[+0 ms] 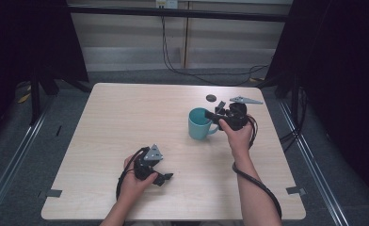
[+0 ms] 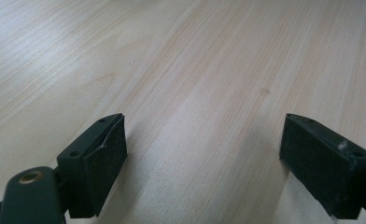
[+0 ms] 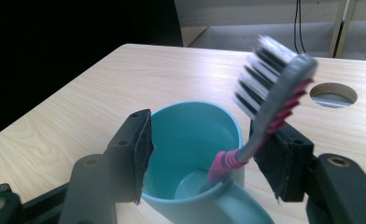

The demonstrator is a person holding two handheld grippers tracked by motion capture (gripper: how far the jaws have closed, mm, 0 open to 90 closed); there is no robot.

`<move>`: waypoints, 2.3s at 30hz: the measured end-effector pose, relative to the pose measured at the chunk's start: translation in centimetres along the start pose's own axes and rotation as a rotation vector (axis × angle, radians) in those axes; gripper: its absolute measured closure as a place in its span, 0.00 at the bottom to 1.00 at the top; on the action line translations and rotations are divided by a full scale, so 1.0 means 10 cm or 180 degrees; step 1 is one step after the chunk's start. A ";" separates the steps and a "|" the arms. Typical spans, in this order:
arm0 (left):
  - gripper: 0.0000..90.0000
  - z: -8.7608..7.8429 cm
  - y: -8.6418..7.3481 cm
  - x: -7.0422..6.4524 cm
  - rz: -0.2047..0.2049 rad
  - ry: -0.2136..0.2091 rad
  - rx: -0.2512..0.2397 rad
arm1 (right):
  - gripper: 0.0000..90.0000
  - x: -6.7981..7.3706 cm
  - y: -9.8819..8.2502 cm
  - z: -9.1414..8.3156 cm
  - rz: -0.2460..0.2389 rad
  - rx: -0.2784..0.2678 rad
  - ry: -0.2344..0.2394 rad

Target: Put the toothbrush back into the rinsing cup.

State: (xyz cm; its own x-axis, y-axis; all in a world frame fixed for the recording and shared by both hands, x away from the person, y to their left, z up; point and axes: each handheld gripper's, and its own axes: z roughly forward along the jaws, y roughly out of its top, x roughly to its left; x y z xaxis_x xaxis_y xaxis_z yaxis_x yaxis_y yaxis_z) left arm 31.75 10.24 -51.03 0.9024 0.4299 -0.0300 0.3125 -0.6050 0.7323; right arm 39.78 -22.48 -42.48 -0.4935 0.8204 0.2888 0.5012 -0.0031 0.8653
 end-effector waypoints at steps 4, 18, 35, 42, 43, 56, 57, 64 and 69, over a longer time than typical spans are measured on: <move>0.16 0.00 0.00 0.00 0.0003 0.0000 0.0002 | 0.42 0.00 -0.01 -0.06 -0.0028 0.0051 -0.0023; 0.16 0.00 0.00 0.00 0.0003 0.0001 0.0000 | 0.31 0.01 -0.06 -0.27 -0.0119 0.0192 0.0010; 0.16 0.00 0.00 0.00 0.0001 0.0000 0.0001 | 0.26 0.08 -0.11 -0.46 -0.0178 0.0251 0.0094; 0.16 0.00 0.00 0.00 0.0001 -0.0003 0.0000 | 0.25 0.11 -0.13 -0.54 -0.0235 0.0298 0.0113; 0.16 0.00 0.00 0.00 0.0001 -0.0003 0.0001 | 0.24 0.12 -0.14 -0.55 -0.0235 0.0313 0.0110; 0.16 0.00 0.00 0.00 -0.0010 -0.0007 -0.0007 | 0.22 0.14 -0.22 -0.66 -0.0329 0.0367 0.0122; 0.16 0.00 0.00 0.00 -0.0008 -0.0006 -0.0005 | 0.22 0.14 -0.22 -0.67 -0.0349 0.0362 0.0132; 0.16 0.00 0.00 0.00 -0.0008 -0.0002 0.0002 | 0.20 0.16 -0.26 -0.69 -0.0405 0.0397 0.0159; 0.16 0.00 0.00 0.00 -0.0009 -0.0005 -0.0006 | 0.20 0.18 -0.31 -0.70 -0.0475 0.0450 0.0179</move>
State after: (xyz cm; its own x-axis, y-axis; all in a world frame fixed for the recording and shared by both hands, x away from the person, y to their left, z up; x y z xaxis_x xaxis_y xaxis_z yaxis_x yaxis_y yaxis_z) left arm 31.75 10.25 -51.03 0.9020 0.4305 -0.0332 0.3146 -0.6026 0.7334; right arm 32.37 -24.99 -41.74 -0.6067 0.7725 0.1875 0.5123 0.1996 0.8353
